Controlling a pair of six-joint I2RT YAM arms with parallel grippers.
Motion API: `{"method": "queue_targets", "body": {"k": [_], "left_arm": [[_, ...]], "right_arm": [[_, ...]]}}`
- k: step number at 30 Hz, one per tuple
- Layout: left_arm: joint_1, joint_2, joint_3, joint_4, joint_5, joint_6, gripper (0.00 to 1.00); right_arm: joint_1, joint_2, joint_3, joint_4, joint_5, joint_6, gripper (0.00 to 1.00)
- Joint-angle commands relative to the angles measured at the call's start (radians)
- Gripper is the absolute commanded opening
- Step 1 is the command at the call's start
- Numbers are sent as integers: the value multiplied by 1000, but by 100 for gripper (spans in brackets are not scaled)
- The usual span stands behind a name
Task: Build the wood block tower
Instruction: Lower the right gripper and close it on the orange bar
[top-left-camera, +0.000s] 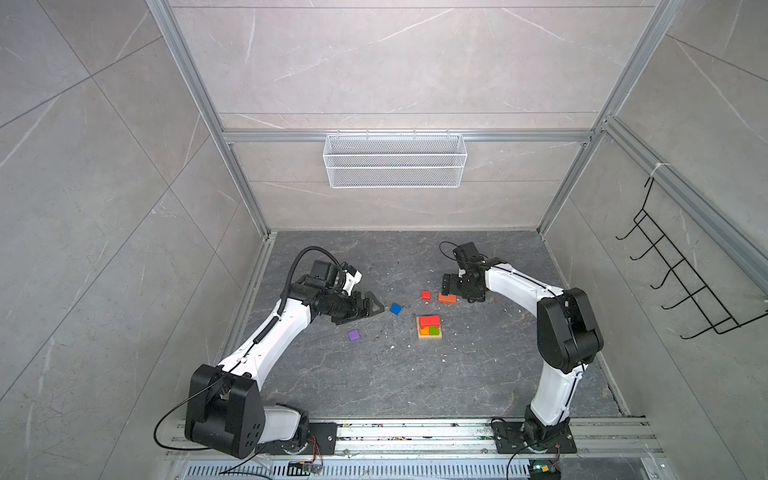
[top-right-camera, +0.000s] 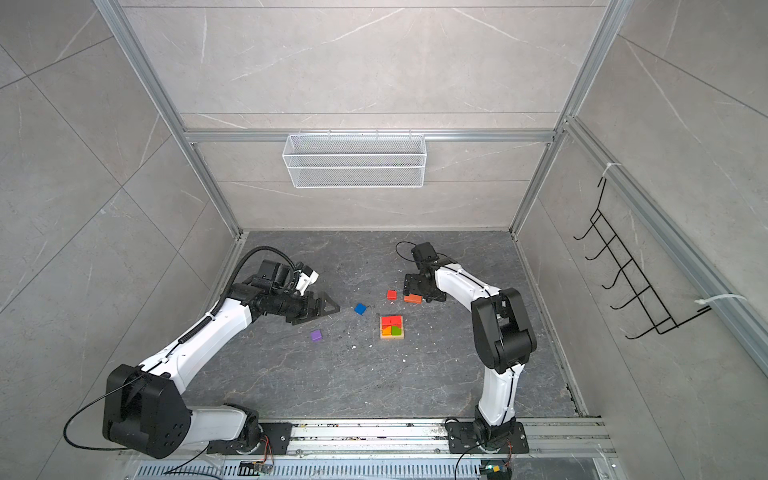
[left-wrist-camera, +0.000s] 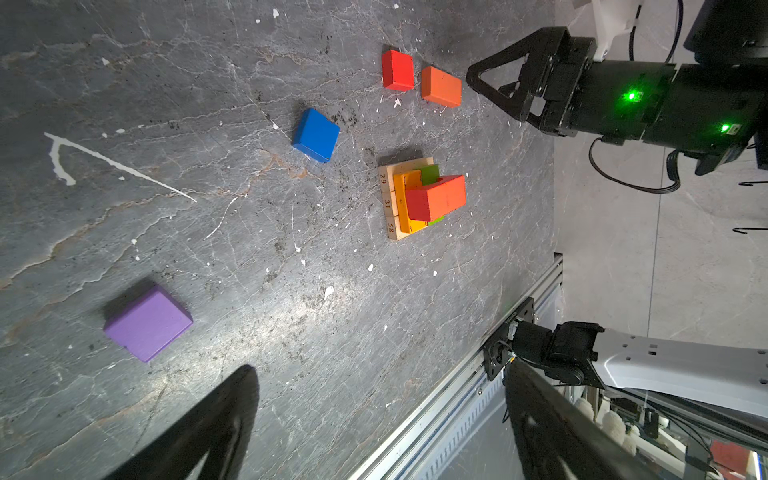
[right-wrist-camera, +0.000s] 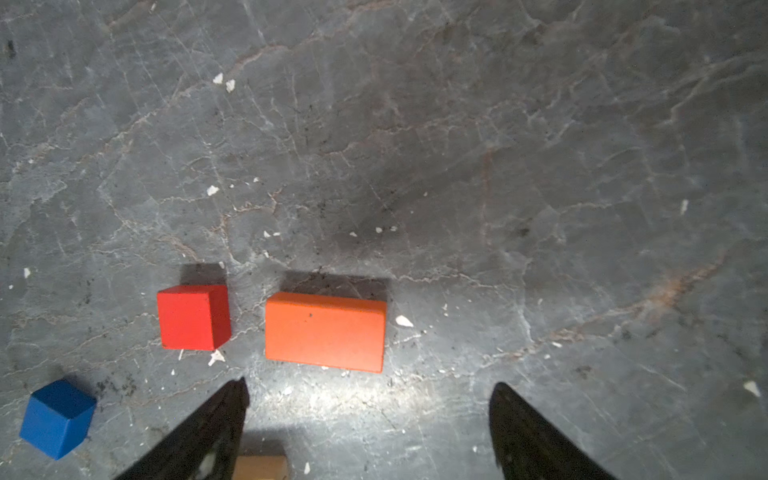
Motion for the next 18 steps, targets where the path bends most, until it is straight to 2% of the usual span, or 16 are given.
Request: {"method": "queue_targets", "body": {"k": [1, 18], "left_arm": [[-6, -34, 6, -6, 0, 20, 95], [-8, -25, 10, -2, 4, 19, 95]], "right_arm": [[16, 48, 49, -48, 9, -13, 90], [47, 194, 147, -74, 15, -31, 72]]}}
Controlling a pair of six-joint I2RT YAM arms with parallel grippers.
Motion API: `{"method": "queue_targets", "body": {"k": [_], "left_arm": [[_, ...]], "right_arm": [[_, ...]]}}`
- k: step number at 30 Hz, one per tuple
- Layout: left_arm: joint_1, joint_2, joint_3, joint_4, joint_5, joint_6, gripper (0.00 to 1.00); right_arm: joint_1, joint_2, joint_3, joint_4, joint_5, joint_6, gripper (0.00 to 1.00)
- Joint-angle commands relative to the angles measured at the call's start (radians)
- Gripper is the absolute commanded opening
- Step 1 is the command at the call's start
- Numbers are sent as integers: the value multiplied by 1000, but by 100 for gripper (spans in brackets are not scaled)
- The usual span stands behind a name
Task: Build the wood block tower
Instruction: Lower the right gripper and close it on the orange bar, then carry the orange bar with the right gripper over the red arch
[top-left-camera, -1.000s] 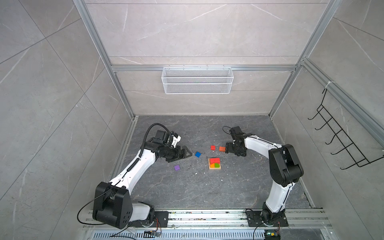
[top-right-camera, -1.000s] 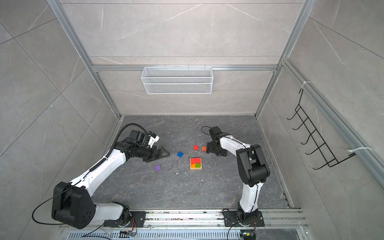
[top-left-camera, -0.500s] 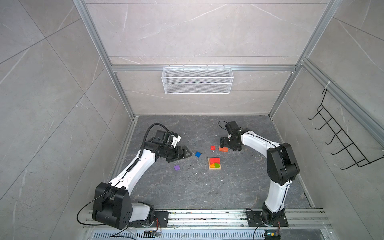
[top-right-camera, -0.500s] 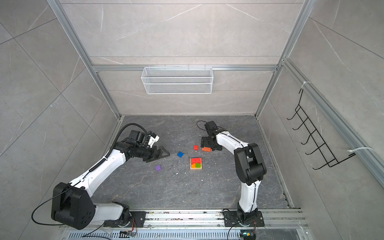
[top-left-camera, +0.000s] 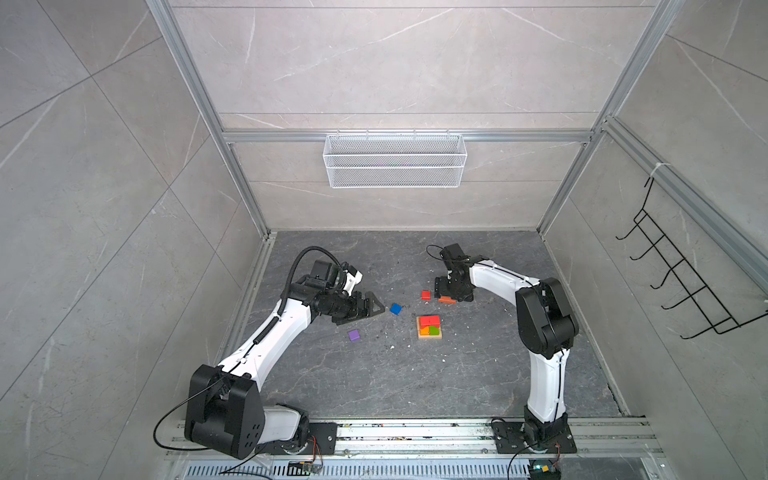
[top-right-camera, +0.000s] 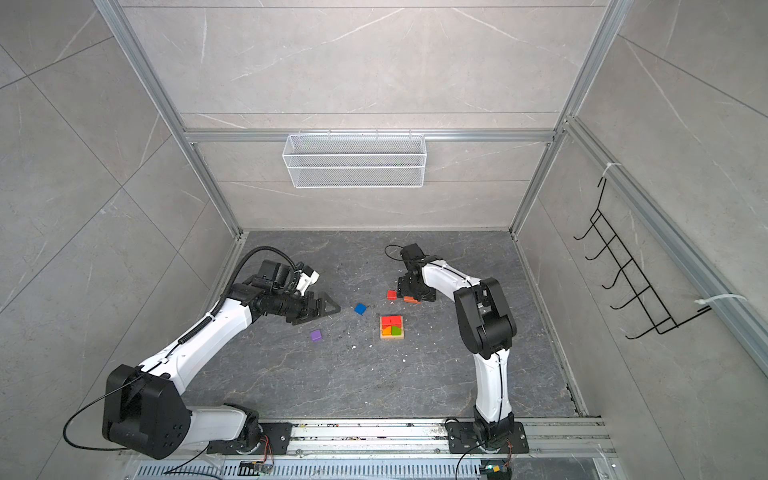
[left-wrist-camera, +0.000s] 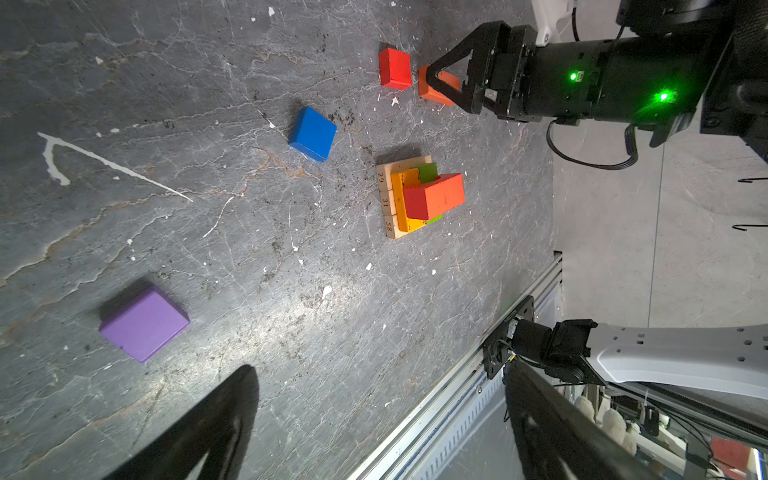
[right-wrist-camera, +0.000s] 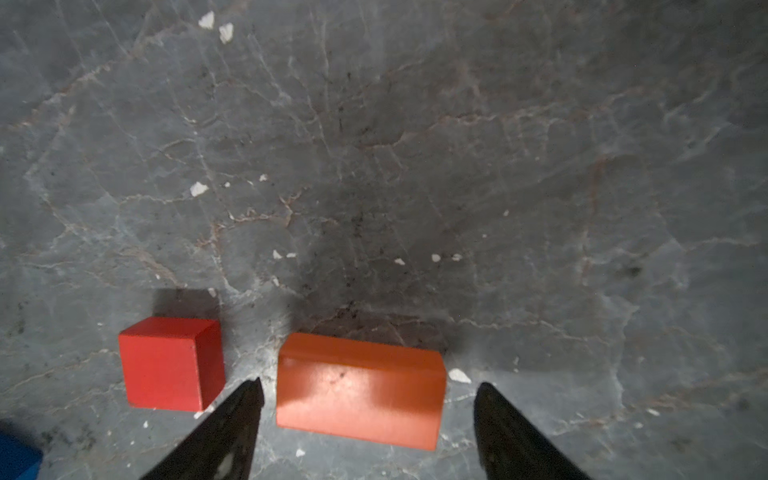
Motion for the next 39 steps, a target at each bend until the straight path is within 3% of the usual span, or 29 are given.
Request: {"method": "queue_targets", "body": {"k": [1, 12, 27, 39], "left_arm": [[-4, -22, 9, -2, 4, 19, 95], [-4, -17, 11, -1, 5, 19, 95], [-4, -24, 6, -2, 3, 19, 95], [-7, -28, 6, -2, 5, 17, 95]], "right_arm": [[9, 36, 28, -29, 7, -15, 71], [11, 53, 23, -30, 19, -11, 61], [17, 8, -10, -27, 54, 16, 37], [34, -147, -77, -41, 49, 16, 35]]}}
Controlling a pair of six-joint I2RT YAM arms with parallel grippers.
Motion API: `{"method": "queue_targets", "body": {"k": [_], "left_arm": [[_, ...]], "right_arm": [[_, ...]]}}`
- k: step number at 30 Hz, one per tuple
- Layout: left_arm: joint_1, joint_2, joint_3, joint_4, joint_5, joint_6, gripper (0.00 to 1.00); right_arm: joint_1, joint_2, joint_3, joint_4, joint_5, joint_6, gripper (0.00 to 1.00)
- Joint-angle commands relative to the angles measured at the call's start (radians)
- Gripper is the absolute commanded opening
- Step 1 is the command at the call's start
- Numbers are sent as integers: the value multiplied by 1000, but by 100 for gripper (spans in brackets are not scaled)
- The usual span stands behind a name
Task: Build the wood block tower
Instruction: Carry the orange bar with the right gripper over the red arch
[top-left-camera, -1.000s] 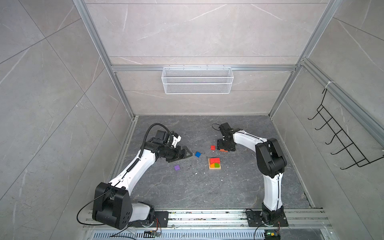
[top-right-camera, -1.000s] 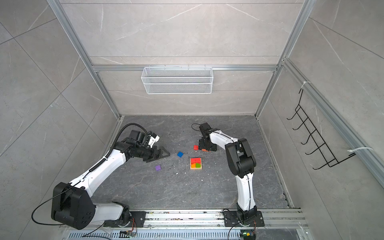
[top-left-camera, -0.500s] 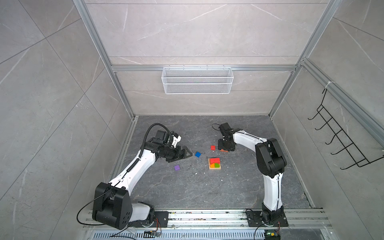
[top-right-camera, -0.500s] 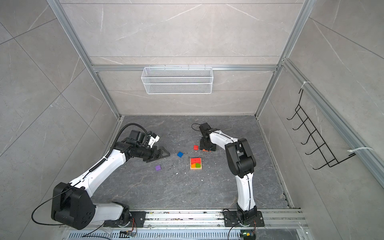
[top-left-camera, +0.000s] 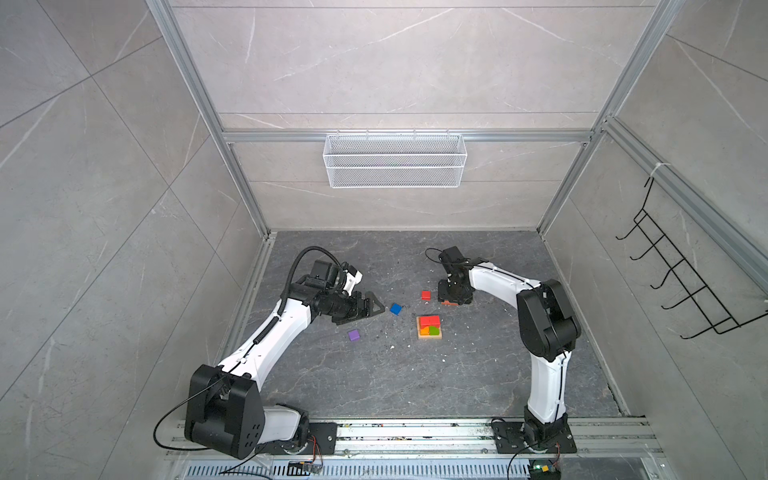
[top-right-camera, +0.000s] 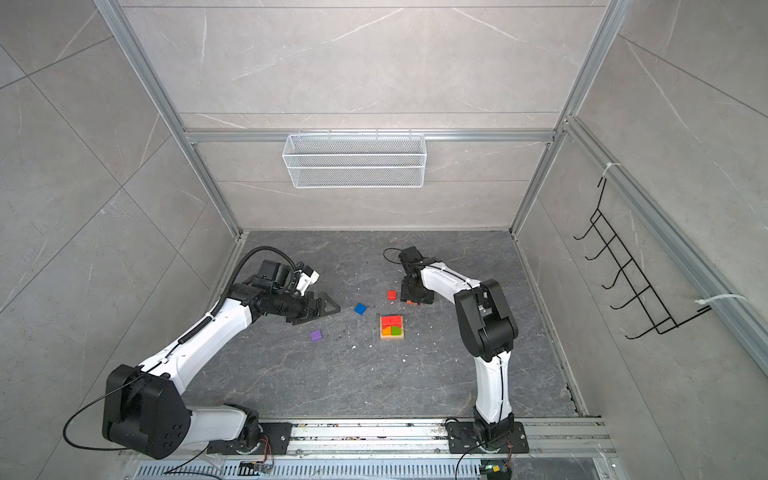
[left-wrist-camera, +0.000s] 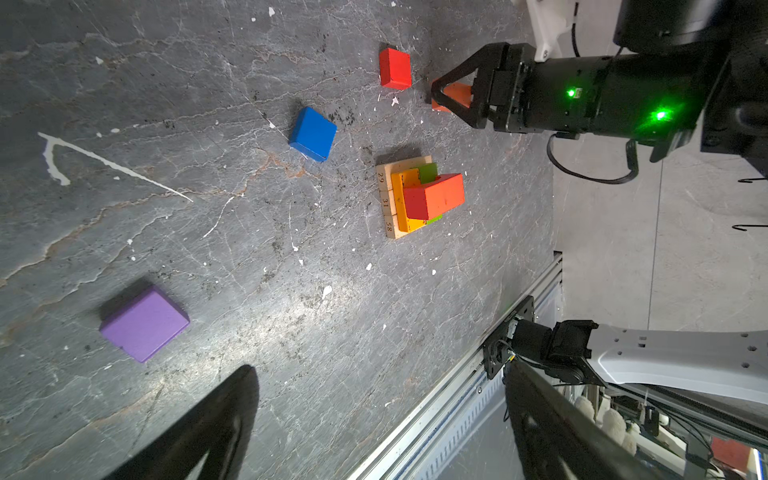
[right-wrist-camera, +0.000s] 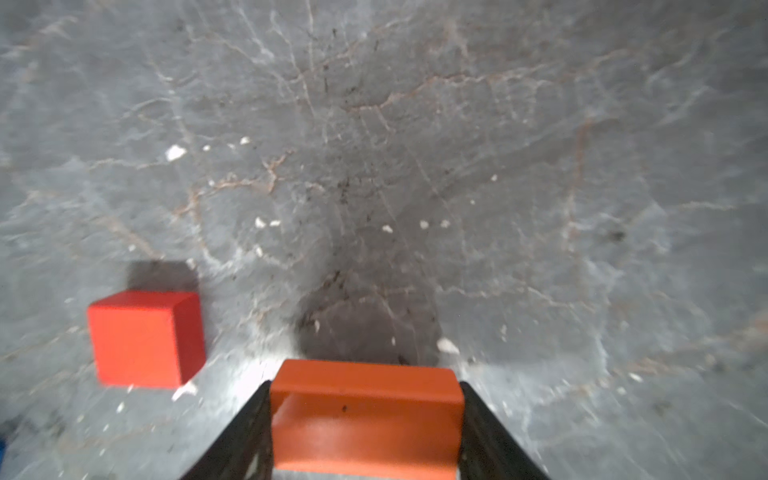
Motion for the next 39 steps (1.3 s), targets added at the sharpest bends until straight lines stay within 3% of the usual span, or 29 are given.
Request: {"method": "queue_targets", "body": {"k": [1, 17, 39], "left_arm": [[-6, -27, 6, -1, 4, 17, 95], [-7, -31, 5, 21, 39, 8, 95], [-7, -22, 8, 33, 36, -1, 95]], "right_arm": [[19, -95, -30, -30, 8, 10, 35], [167, -290, -105, -103, 32, 30, 35], [296, -311, -197, -5, 66, 89, 35]]}}
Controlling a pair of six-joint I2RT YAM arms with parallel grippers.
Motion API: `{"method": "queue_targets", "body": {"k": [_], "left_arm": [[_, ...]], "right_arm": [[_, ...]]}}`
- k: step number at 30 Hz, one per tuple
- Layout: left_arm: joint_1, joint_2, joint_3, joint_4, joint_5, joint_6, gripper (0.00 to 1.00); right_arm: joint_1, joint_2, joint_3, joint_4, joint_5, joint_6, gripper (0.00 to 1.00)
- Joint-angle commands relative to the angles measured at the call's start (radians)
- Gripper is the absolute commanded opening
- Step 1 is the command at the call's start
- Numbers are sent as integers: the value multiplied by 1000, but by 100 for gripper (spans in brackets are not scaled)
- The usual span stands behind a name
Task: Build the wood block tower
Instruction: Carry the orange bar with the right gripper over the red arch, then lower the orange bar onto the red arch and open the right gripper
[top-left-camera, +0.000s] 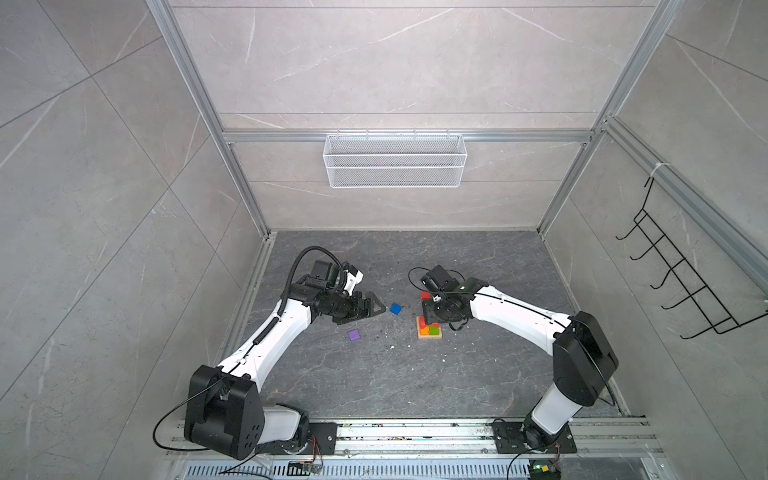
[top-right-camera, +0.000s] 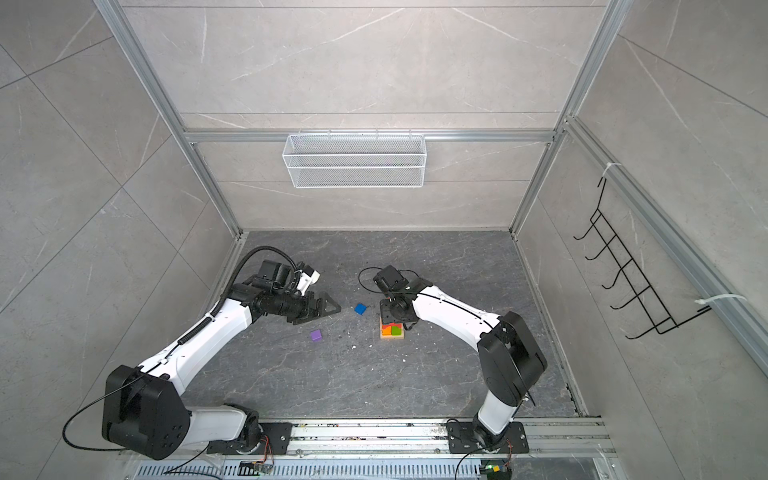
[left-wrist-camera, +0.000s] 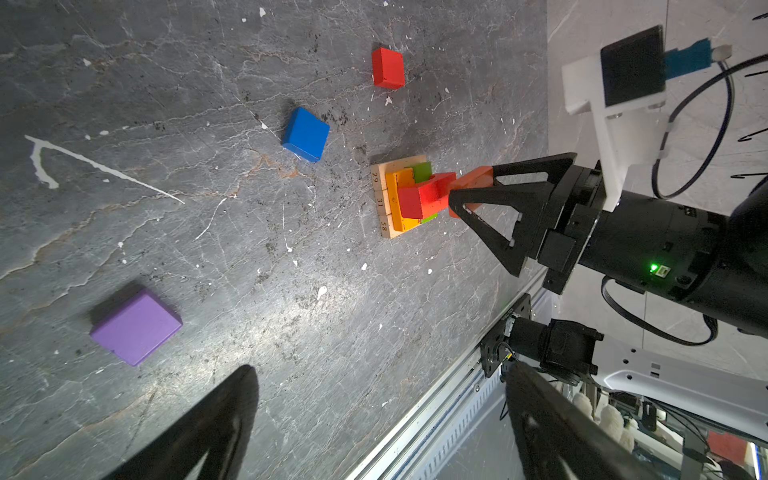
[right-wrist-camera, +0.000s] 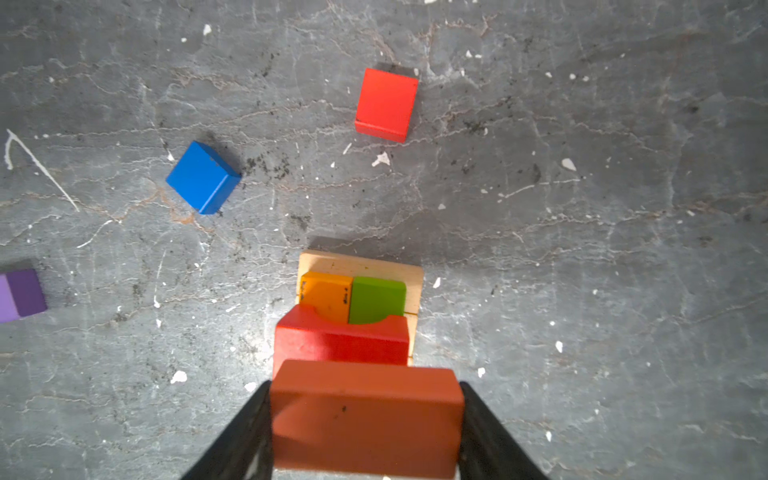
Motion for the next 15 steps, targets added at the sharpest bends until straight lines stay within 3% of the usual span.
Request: {"method": "queue_targets", "body": {"k": [1, 15], "left_arm": [[-3, -17, 9, 27, 28, -1, 95], [-3, -18, 6, 27, 29, -1, 95]], "right_arm": [[13, -7, -9, 23, 25, 23, 35], [35, 29, -4, 28, 41, 42, 35]]}}
